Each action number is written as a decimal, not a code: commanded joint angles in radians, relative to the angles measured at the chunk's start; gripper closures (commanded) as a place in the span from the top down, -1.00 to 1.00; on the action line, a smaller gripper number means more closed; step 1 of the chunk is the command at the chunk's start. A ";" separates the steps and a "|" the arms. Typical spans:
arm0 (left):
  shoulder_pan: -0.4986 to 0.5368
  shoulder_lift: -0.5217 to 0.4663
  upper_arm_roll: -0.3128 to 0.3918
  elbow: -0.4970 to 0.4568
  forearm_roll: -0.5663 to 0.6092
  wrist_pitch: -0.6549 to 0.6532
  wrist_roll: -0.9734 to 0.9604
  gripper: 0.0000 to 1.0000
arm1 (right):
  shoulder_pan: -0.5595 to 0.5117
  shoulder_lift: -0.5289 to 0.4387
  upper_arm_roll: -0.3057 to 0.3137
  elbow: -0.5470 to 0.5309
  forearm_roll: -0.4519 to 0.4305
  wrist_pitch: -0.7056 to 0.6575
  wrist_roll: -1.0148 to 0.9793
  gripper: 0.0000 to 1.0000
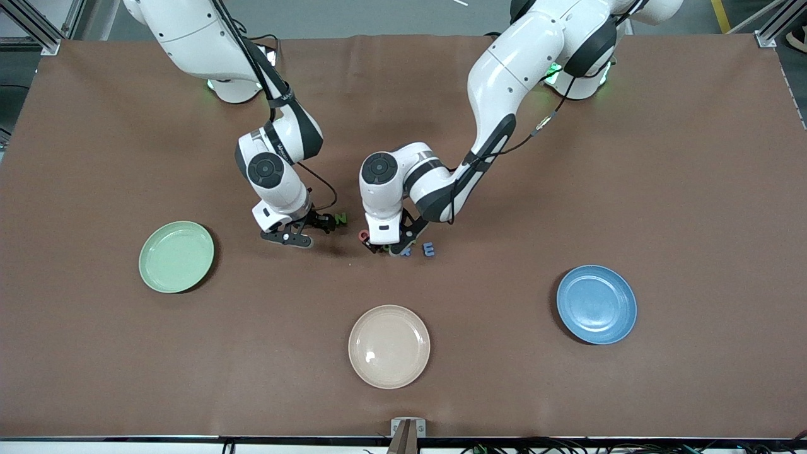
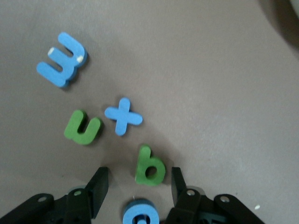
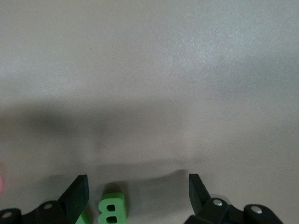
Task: Sort upper and lower case letters into plates
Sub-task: 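Grasp the green B with the right gripper while the left grasps green b, then carry the green b to the blue plate with the left gripper and release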
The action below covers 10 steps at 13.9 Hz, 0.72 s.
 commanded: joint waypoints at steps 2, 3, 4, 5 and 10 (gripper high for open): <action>-0.005 0.015 0.019 0.023 0.008 0.017 -0.010 0.16 | 0.018 0.022 -0.002 0.000 0.022 0.031 0.004 0.91; -0.005 0.018 0.019 0.023 0.008 0.040 -0.012 0.15 | 0.018 0.021 -0.002 0.000 0.022 0.031 0.005 0.91; -0.007 0.023 0.019 0.023 0.008 0.043 -0.012 0.15 | 0.022 0.021 -0.002 -0.001 0.022 0.030 0.005 0.92; -0.008 0.023 0.019 0.023 0.008 0.043 -0.012 0.11 | 0.028 0.021 -0.002 -0.004 0.022 0.030 0.005 0.93; -0.008 0.029 0.021 0.023 0.008 0.051 -0.012 0.04 | 0.042 0.015 -0.001 -0.032 0.024 0.024 0.023 0.93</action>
